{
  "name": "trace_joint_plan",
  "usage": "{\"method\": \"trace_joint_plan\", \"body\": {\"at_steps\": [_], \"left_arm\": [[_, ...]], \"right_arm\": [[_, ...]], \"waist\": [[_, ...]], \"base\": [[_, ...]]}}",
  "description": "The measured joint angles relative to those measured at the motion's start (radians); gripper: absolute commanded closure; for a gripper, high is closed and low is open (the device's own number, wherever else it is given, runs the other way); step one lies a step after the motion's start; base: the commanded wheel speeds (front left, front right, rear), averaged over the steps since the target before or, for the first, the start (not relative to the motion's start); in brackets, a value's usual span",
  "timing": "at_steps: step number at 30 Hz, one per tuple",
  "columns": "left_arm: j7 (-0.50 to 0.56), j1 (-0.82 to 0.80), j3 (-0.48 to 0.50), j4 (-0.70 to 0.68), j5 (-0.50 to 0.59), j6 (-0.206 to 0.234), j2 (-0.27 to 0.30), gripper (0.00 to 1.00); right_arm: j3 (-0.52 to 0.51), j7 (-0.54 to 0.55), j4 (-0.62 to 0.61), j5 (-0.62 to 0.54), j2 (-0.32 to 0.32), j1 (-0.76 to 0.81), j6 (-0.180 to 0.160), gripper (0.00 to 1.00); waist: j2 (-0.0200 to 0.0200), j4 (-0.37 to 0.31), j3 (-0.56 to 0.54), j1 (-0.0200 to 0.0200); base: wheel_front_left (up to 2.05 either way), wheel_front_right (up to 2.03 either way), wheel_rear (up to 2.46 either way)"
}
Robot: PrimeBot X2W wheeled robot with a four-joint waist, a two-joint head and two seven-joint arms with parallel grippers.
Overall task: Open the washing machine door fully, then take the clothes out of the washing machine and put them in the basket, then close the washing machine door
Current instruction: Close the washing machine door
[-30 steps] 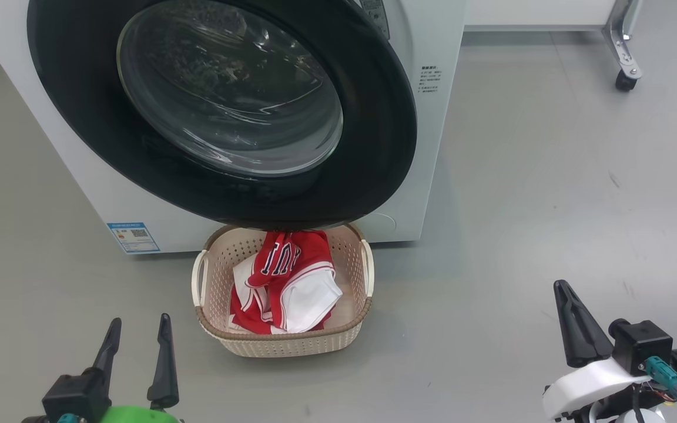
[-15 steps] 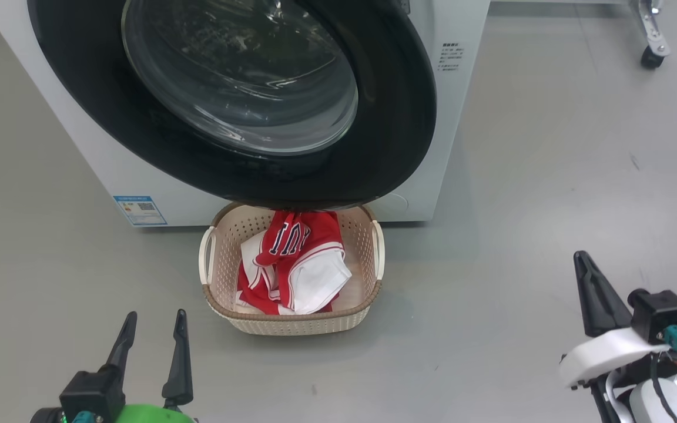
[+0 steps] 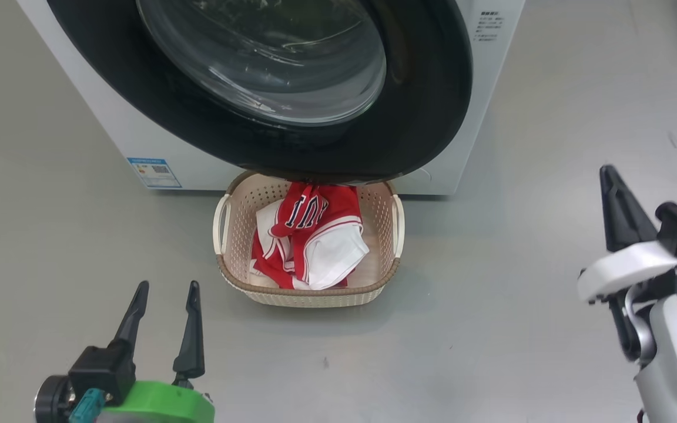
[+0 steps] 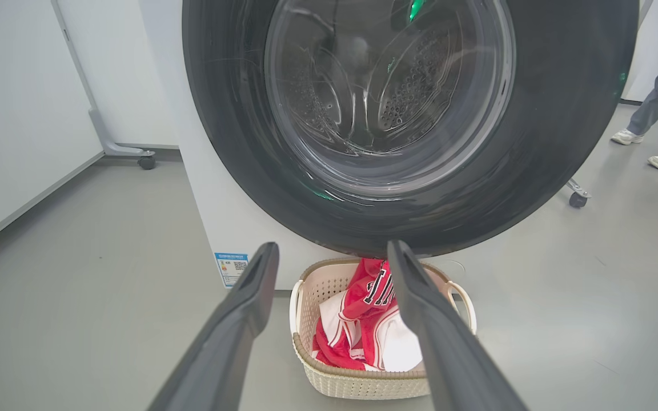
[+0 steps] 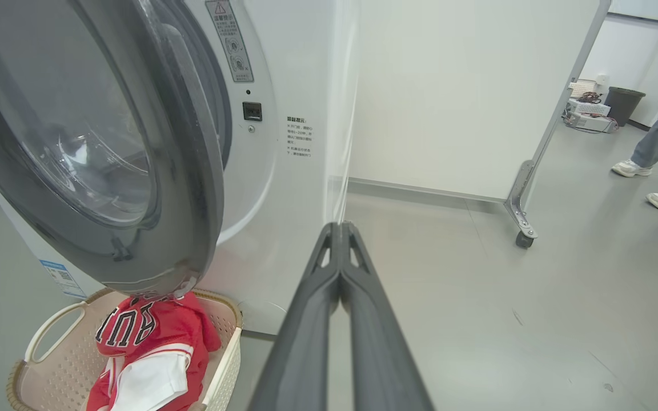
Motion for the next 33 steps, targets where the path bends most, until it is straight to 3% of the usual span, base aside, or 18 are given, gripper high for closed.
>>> {"method": "trace_joint_plan", "body": {"at_steps": [15, 21, 33], "left_arm": [[0.005, -0.090, -0.043, 0.009, 0.016, -0.002, -0.013, 0.00], [0.004, -0.092, -0.041, 0.025, 0.022, -0.002, -0.014, 0.00], [-0.005, -0.095, -0.042, 0.040, 0.024, -0.002, -0.016, 0.00]], "right_arm": [[-0.064, -0.007, 0.073, 0.012, -0.036, -0.219, -0.003, 1.00], [-0.057, -0.052, 0.019, 0.012, -0.036, -0.331, 0.002, 1.00], [0.093, -0.072, -0.140, -0.014, 0.019, -0.429, 0.067, 1.00]], "waist": [[0.0000, 0.079, 0.058, 0.0000], [0.0000, 0.095, 0.063, 0.0000], [0.0000, 0.102, 0.048, 0.0000]], "base": [[0.00, 0.00, 0.00], [0.00, 0.00, 0.00], [0.00, 0.00, 0.00]]}}
